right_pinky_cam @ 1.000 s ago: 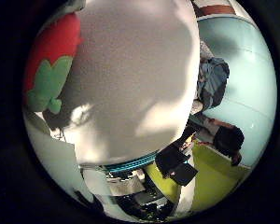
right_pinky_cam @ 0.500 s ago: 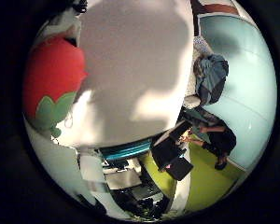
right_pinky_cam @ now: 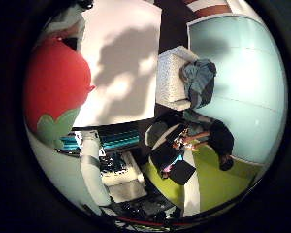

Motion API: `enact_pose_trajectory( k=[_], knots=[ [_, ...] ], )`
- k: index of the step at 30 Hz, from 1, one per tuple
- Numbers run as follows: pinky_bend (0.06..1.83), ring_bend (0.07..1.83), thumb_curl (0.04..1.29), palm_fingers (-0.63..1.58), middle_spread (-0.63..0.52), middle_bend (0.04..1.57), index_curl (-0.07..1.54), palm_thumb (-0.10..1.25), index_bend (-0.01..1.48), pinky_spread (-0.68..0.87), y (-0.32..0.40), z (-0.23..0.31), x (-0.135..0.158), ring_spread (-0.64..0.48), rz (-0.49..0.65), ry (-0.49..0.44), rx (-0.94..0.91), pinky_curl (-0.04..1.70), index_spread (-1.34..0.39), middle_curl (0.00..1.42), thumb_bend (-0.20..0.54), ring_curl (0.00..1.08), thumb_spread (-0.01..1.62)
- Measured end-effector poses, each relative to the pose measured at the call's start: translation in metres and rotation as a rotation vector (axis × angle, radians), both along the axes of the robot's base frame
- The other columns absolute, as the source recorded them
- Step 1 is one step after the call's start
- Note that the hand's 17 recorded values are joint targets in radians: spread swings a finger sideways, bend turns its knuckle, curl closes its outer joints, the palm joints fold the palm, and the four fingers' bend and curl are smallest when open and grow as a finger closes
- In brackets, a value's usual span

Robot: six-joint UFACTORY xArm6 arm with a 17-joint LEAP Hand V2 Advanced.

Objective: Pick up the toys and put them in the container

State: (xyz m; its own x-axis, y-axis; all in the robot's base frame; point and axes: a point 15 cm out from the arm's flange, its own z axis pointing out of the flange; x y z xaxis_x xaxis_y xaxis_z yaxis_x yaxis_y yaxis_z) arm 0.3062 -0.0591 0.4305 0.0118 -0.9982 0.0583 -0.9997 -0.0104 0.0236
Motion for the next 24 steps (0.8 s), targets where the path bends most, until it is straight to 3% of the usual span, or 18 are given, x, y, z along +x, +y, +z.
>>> enact_pose_trajectory(
  k=[5, 14, 24],
  knots=[
    [1.24, 1.39, 0.80, 1.00, -0.17, 1.32, 1.09, 1.06, 0.98, -0.17, 0.029, 0.043, -0.003, -0.23, 0.065, -0.045, 0.006, 1.15, -0.32, 0.88, -0.016, 0.82, 0.82],
    [1.19, 1.36, 0.82, 1.02, -0.17, 1.30, 1.09, 1.06, 0.96, -0.19, 0.097, 0.069, 0.002, -0.24, 0.144, -0.116, 0.023, 1.22, -0.32, 0.89, -0.016, 0.83, 0.81],
    [1.15, 1.33, 0.83, 1.04, -0.17, 1.28, 1.10, 1.05, 0.93, -0.20, 0.180, 0.081, 0.036, -0.25, 0.233, -0.153, 0.064, 1.26, -0.32, 0.89, -0.016, 0.85, 0.81]
  ],
)
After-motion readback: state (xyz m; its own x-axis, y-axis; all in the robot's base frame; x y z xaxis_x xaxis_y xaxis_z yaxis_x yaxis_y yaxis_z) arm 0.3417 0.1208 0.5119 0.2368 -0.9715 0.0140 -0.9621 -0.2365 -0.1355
